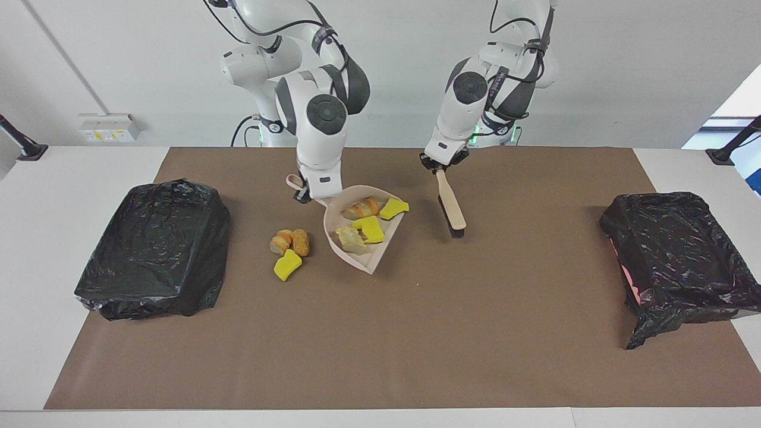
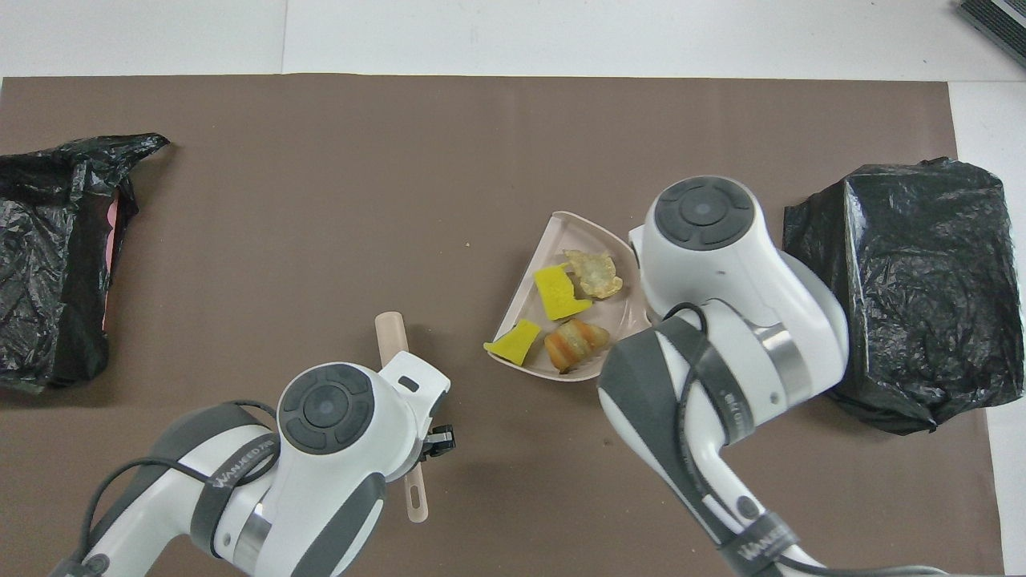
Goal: Sweep and dump trash in bin
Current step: 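Lift the loaded dustpan with the right gripper toward the black bag, then tip the dustpan over the black bag with the right gripper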
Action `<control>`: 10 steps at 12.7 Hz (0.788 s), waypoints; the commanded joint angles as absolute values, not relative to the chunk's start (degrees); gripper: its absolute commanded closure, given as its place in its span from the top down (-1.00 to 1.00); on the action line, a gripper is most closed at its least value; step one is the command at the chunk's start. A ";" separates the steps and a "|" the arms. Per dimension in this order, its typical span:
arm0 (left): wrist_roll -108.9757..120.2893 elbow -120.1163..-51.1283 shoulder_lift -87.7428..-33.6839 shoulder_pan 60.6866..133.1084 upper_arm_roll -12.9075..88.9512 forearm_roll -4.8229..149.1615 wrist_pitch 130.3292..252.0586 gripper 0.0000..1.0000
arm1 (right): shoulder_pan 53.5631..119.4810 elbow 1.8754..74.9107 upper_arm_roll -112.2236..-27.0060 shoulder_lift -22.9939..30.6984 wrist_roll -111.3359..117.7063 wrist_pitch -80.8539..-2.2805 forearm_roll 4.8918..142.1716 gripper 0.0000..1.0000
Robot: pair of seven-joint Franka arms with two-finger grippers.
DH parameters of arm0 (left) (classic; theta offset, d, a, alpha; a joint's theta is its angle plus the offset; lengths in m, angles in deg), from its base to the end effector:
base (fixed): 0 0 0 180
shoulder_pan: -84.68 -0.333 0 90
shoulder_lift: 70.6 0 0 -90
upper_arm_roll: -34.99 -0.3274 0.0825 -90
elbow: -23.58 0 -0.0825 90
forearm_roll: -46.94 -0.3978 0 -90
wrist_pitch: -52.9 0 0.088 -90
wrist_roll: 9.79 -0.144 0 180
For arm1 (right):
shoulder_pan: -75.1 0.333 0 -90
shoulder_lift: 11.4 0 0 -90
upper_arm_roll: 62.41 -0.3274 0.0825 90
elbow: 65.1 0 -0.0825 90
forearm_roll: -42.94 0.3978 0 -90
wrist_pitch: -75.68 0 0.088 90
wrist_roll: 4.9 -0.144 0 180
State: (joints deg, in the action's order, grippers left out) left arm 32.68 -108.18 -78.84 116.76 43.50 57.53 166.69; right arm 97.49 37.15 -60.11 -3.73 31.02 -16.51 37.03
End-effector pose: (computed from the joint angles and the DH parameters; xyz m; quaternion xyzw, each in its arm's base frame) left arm 0.3495 -0.3226 0.3614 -0.9920 -0.0622 0.1101 0.0034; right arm 0.5380 0.1821 0.4254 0.8666 0.4718 -0.1597 0.0316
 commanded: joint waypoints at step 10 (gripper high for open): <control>45.85 -119.60 -83.69 138.21 43.34 59.51 178.85 -1.00 | 57.63 30.62 -59.43 -9.20 64.15 -14.40 39.08 -1.00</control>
